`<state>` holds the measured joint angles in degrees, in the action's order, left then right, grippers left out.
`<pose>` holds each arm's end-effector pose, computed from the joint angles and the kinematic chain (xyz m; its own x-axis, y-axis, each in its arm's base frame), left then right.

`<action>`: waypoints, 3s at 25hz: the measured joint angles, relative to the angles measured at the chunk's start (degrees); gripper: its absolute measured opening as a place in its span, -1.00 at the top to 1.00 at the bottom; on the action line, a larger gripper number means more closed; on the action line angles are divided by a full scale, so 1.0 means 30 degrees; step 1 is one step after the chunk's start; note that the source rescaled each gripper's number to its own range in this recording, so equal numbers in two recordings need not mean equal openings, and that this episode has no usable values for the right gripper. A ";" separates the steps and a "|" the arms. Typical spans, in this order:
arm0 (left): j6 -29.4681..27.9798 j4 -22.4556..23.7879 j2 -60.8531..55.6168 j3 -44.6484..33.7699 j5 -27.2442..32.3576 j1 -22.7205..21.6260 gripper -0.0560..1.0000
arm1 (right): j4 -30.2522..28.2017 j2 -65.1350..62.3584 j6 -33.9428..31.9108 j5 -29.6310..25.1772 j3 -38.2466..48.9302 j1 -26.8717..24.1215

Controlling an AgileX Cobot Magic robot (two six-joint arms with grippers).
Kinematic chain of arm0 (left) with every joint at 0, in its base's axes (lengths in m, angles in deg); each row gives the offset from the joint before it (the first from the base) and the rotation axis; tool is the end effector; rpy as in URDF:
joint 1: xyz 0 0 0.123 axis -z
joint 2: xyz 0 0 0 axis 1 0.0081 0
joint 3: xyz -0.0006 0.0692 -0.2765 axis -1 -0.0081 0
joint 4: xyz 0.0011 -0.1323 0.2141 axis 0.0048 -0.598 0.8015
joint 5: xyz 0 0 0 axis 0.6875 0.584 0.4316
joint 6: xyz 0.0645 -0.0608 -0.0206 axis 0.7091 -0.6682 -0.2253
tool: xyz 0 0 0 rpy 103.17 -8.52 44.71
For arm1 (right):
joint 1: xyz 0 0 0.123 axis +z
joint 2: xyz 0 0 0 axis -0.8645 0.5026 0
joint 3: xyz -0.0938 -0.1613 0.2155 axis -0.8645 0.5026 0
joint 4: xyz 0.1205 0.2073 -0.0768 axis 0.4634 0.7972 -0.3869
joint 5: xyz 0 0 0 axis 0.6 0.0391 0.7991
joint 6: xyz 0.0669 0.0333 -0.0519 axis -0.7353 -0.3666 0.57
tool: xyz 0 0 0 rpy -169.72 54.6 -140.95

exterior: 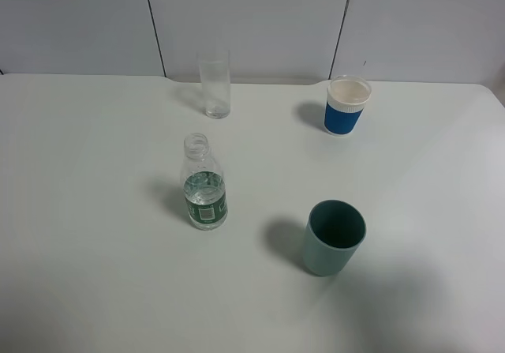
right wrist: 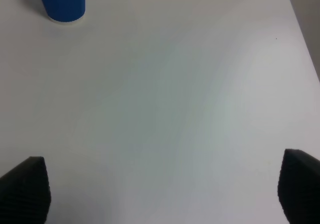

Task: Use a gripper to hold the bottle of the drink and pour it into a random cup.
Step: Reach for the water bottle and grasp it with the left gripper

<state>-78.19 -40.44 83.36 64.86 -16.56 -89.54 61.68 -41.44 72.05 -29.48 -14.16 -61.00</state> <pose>-0.0076 0.0079 0.2814 -0.4289 -0.0505 -0.9019 -0.1006 0.9949 -0.0078 -0.0034 0.0024 0.2727 -0.4695 -0.0245 -0.8826 -0.0174 0.9997 -0.0185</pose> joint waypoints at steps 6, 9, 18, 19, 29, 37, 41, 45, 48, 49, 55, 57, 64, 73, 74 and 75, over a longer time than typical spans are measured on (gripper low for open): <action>0.0000 0.0000 0.0000 0.0000 0.0000 0.0000 -1.00 | 0.0000 0.0000 0.0000 0.0000 0.0000 0.0000; 0.0000 0.0000 0.0000 0.0000 0.0000 0.0000 -1.00 | 0.0000 0.0000 0.0000 0.0000 0.0000 0.0000; 0.0000 0.0000 0.0000 0.0000 0.0000 0.0000 -1.00 | 0.0000 0.0000 0.0000 0.0000 0.0000 0.0000; 0.0000 0.0000 0.0000 0.0000 0.0000 0.0000 -1.00 | 0.0000 0.0000 0.0000 0.0000 0.0000 0.0000; 0.0000 0.0000 0.0000 0.0000 0.0000 0.0000 -1.00 | 0.0000 0.0000 0.0000 0.0000 0.0000 0.0000; 0.0000 0.0000 0.0000 0.0000 0.0000 0.0000 -1.00 | 0.0000 0.0000 0.0000 0.0000 0.0000 0.0000; 0.0000 0.0000 0.0000 0.0000 0.0000 0.0000 -1.00 | 0.0000 0.0000 0.0000 0.0000 0.0000 0.0000; 0.0000 0.0000 0.0000 0.0000 0.0000 0.0000 -1.00 | 0.0000 0.0000 0.0000 0.0000 0.0000 0.0000; 0.0000 0.0000 0.0000 0.0000 0.0000 0.0000 -1.00 | 0.0000 0.0000 0.0000 0.0000 0.0000 0.0000; 0.0000 0.0000 0.0000 0.0000 0.0000 0.0000 -1.00 | 0.0000 0.0000 0.0000 0.0000 0.0000 0.0000; 0.0000 0.0000 0.0000 0.0000 0.0000 0.0000 -1.00 | 0.0000 0.0000 0.0000 0.0000 0.0000 0.0000; 0.0000 0.0000 0.0000 0.0000 0.0000 0.0000 -1.00 | 0.0000 0.0000 0.0000 0.0000 0.0000 0.0000; 0.0000 0.0000 0.0000 0.0000 0.0000 0.0000 -1.00 | 0.0000 0.0000 0.0000 0.0000 0.0000 0.0000; 0.0000 0.0000 0.0000 0.0000 0.0000 0.0000 -1.00 | 0.0000 0.0000 0.0000 0.0000 0.0000 0.0000; 0.0000 0.0000 0.0000 0.0000 0.0000 0.0000 -1.00 | 0.0000 0.0000 0.0000 0.0000 0.0000 0.0000; 0.0000 0.0000 0.0000 0.0000 0.0000 0.0000 -1.00 | 0.0000 0.0000 0.0000 0.0000 0.0000 0.0000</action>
<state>-78.19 -40.44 83.36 64.86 -16.56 -89.54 61.68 -41.44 72.05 -29.48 -14.16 -61.00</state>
